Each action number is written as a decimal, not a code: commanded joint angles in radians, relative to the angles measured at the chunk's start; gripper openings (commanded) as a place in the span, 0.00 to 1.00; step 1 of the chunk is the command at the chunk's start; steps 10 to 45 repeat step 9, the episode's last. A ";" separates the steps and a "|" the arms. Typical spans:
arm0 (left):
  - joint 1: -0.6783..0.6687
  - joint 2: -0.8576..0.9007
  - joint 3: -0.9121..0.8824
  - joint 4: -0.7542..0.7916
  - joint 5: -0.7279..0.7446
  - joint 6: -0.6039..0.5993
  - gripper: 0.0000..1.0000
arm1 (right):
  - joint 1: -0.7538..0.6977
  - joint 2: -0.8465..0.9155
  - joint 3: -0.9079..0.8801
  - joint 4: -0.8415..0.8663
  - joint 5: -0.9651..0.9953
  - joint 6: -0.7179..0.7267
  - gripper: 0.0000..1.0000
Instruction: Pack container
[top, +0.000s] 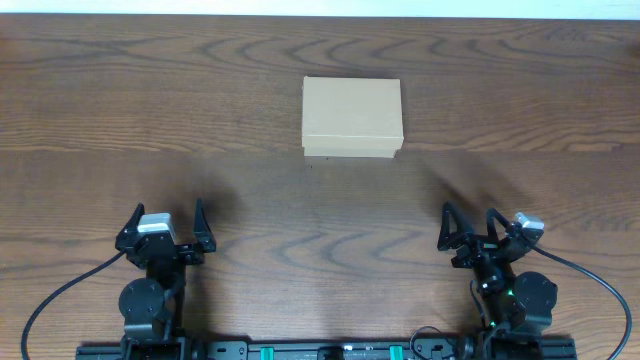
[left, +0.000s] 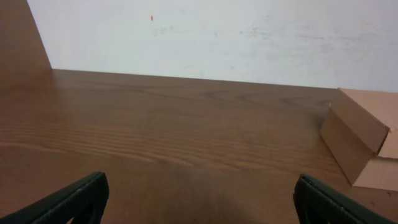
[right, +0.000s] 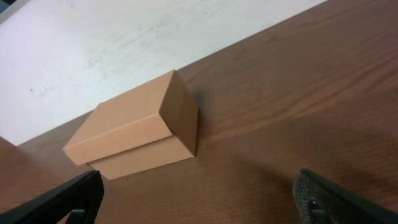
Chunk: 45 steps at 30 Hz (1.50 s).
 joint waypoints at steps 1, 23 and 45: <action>-0.003 -0.008 -0.014 -0.052 -0.014 0.006 0.96 | 0.008 -0.008 -0.003 -0.003 -0.007 0.014 0.99; -0.003 -0.008 -0.014 -0.052 -0.014 0.006 0.96 | 0.008 -0.008 -0.003 -0.003 -0.007 0.014 0.99; -0.003 -0.008 -0.014 -0.052 -0.014 0.006 0.96 | 0.008 -0.008 -0.003 -0.003 -0.007 0.014 0.99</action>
